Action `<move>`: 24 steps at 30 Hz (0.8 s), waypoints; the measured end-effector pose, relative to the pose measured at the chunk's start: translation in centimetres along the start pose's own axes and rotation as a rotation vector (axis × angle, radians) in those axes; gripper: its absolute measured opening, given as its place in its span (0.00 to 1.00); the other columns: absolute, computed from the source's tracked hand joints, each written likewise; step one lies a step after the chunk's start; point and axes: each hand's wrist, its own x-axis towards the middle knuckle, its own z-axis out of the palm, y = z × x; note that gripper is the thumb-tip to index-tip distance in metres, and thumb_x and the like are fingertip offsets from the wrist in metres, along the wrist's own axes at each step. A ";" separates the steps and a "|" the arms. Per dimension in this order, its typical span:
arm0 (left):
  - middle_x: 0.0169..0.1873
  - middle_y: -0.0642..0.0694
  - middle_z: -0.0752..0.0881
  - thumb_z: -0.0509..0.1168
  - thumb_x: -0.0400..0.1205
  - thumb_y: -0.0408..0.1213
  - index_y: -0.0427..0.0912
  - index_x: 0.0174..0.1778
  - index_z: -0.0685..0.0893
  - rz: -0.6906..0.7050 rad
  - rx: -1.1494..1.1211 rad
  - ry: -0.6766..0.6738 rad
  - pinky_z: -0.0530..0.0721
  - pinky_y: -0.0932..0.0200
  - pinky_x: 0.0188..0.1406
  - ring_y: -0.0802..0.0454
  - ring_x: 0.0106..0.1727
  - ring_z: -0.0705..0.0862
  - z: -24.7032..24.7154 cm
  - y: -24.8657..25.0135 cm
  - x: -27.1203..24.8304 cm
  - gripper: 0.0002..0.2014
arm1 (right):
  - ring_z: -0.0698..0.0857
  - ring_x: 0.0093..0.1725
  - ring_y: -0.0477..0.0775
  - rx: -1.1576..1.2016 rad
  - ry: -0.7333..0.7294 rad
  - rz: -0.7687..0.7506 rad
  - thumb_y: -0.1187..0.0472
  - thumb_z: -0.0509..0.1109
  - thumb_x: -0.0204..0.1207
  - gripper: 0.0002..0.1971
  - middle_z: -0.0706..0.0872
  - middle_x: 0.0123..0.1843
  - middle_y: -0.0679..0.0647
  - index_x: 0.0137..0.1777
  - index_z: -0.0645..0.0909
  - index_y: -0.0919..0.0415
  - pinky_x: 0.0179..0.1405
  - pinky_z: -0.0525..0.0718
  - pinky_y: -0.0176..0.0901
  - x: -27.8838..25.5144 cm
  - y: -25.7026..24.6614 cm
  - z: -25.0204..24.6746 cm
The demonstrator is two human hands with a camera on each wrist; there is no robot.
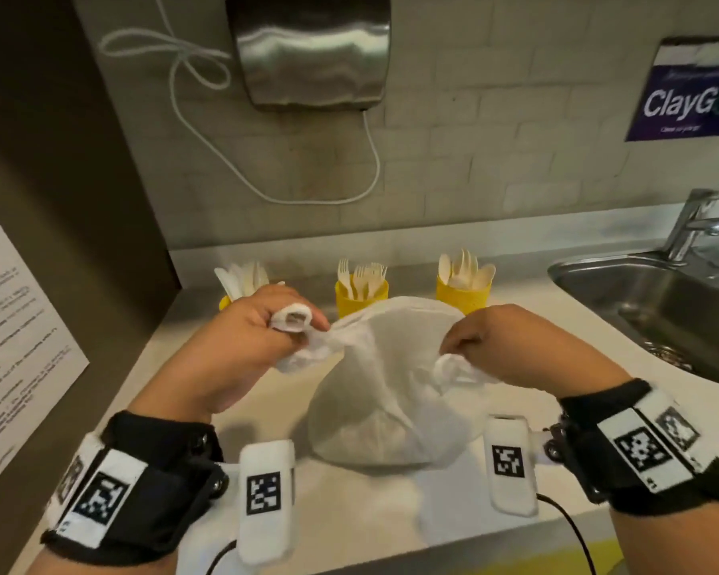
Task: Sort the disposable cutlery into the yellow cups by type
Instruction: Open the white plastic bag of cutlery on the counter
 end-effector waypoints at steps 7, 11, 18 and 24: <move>0.74 0.45 0.66 0.60 0.78 0.24 0.57 0.52 0.80 -0.219 0.977 -0.140 0.67 0.72 0.50 0.47 0.66 0.73 0.1 -3.5 -0.1 0.20 | 0.80 0.62 0.61 -0.060 0.182 0.154 0.75 0.58 0.76 0.29 0.80 0.66 0.60 0.73 0.73 0.50 0.54 0.69 0.37 0.4 1.9 2.2; 0.65 0.36 0.75 0.57 0.80 0.29 0.45 0.59 0.85 -0.365 1.214 -0.131 0.74 0.55 0.63 0.39 0.67 0.75 1.0 -5.8 -0.4 0.16 | 0.83 0.48 0.64 0.703 0.387 0.204 0.82 0.56 0.72 0.22 0.86 0.50 0.62 0.43 0.85 0.58 0.43 0.82 0.46 1.2 3.0 3.6; 0.44 0.40 0.84 0.66 0.68 0.42 0.43 0.38 0.84 -0.573 0.219 0.427 0.73 0.54 0.43 0.43 0.44 0.79 2.4 -6.4 -1.1 0.08 | 0.72 0.29 0.53 1.595 0.347 0.024 0.78 0.50 0.60 0.20 0.76 0.27 0.53 0.22 0.78 0.59 0.31 0.66 0.44 -1.6 4.3 4.9; 0.42 0.41 0.86 0.60 0.77 0.19 0.41 0.44 0.83 -0.257 -0.445 0.588 0.84 0.57 0.40 0.46 0.42 0.85 4.7 -5.1 -1.0 0.13 | 0.73 0.29 0.52 0.730 0.036 0.084 0.51 0.70 0.75 0.17 0.80 0.30 0.57 0.31 0.85 0.64 0.23 0.68 0.36 -3.6 4.4 5.1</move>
